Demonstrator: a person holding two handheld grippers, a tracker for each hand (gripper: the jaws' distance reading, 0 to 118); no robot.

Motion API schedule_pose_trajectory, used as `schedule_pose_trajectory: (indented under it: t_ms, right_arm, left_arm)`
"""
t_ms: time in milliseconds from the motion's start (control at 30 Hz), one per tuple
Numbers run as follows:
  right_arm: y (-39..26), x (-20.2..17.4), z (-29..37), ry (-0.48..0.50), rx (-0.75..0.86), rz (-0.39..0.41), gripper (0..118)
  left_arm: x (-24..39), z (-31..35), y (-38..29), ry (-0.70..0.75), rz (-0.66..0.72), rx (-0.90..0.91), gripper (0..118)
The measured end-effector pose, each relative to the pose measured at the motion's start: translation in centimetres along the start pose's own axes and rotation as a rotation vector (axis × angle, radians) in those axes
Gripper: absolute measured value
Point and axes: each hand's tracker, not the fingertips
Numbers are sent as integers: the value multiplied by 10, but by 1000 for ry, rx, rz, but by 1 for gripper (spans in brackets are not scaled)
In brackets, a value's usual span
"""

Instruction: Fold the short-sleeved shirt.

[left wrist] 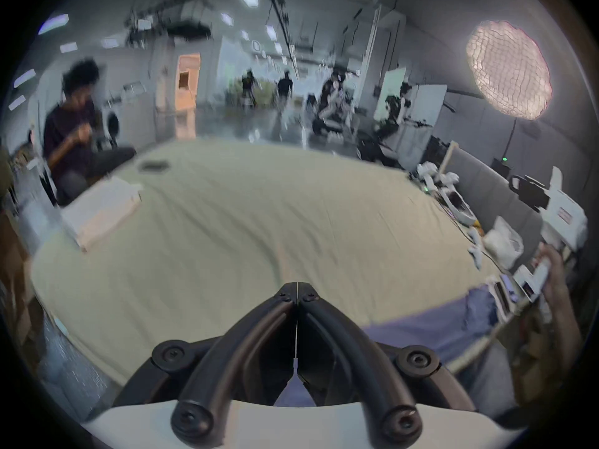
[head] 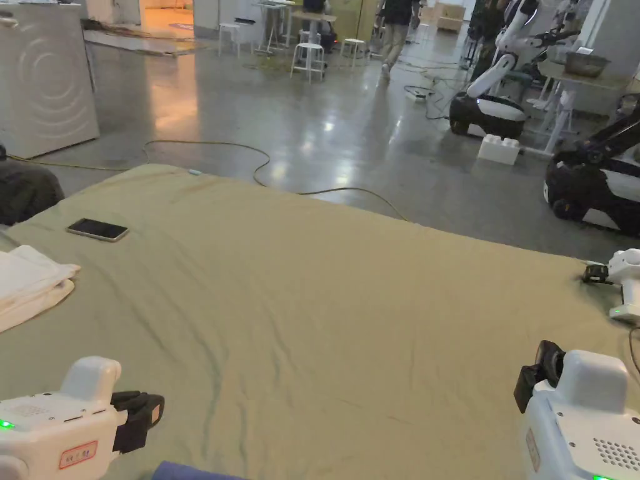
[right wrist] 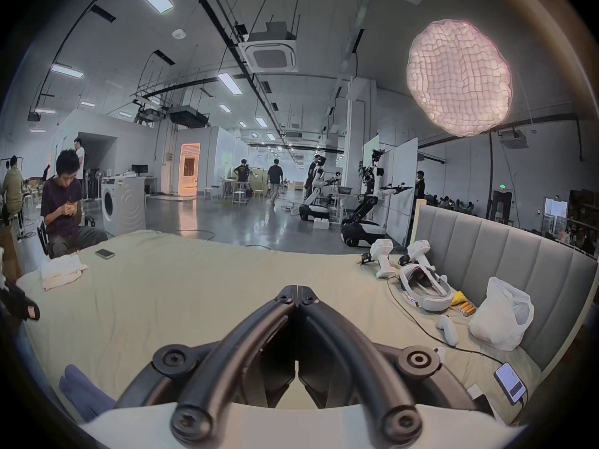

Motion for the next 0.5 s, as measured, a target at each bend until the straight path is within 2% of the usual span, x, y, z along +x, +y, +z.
schedule_pose_trajectory:
  t_ms: [100,133,167,200,300,333,500]
  right_arm:
    - [-6,-5,-2,14,-18,6,0]
    - [-8,-6,-2,17,-23,6,0]
    - [-10,-8,-2,18,-30,7,0]
    - [-11,-8,-3,20,-35,7,0]
    - [-16,-9,-3,27,-55,3,0]
    - [-17,-8,-3,29,-60,4,0]
    - [-23,-1,1,19,-82,20,0]
  left_arm:
    - [-18,-7,-21,-19,51,-101,4]
    - [-26,-12,-26,-47,84,-136,11]
    - [-38,-19,-32,-78,129,-164,31]
    - [-48,-27,-37,-122,185,-184,44]
    - [-71,-52,-50,-228,337,-257,63]
    - [-77,-61,-54,-241,368,-273,67]
    - [-100,-92,-72,-379,460,-343,67]
